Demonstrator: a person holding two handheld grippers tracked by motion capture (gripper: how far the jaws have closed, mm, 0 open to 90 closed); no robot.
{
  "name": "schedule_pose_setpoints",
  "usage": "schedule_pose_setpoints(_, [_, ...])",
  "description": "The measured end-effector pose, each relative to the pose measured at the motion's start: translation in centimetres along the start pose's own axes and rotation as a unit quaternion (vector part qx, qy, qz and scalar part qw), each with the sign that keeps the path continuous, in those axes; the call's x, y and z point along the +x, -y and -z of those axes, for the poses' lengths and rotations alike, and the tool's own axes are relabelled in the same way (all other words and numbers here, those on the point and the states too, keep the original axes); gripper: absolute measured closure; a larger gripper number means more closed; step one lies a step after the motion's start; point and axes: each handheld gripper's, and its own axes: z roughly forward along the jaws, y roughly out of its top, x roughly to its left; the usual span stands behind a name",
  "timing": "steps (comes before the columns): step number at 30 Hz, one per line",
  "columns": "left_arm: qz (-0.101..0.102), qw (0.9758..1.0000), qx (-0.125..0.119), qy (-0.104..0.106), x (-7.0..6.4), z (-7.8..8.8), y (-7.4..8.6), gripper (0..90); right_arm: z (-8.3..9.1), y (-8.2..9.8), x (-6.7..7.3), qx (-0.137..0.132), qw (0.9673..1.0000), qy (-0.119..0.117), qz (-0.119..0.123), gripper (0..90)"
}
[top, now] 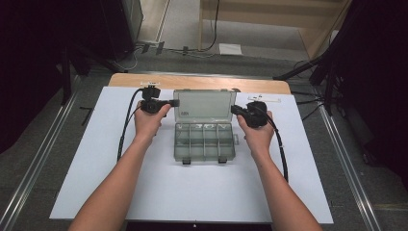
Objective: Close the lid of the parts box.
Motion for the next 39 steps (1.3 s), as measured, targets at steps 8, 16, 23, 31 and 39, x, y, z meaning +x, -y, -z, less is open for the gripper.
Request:
schedule_pose_setpoints(8, [-0.006, 1.0, -0.006, 0.0, -0.4, 0.4, 0.5, 90.0, 0.6, 0.6, 0.3, -0.003, 1.0, 0.0, 0.007, 81.7])
schedule_pose_setpoints(16, [-0.023, 0.9997, -0.005, -0.002, -1.3, 0.6, 0.8, 90.0, 1.7, 1.3, 0.7, 0.002, 0.9999, -0.001, 0.013, 81.0])
schedule_pose_setpoints(23, [-0.032, 0.9994, -0.011, -0.006, -1.7, 0.9, 1.3, 90.0, 2.6, 2.0, 0.9, 0.004, 1.0, 0.0, 0.003, 82.8])
schedule_pose_setpoints(31, [-0.032, 0.9993, -0.016, -0.007, -1.9, 0.9, 1.7, 90.0, 3.0, 3.1, 0.7, 0.017, 0.9998, -0.001, -0.013, 89.2])
schedule_pose_setpoints(39, [-0.029, 0.9994, -0.017, -0.002, -2.0, 1.0, 2.1, 90.0, 3.0, 3.8, 1.2, 0.024, 0.9994, -0.027, -0.001, 90.0])
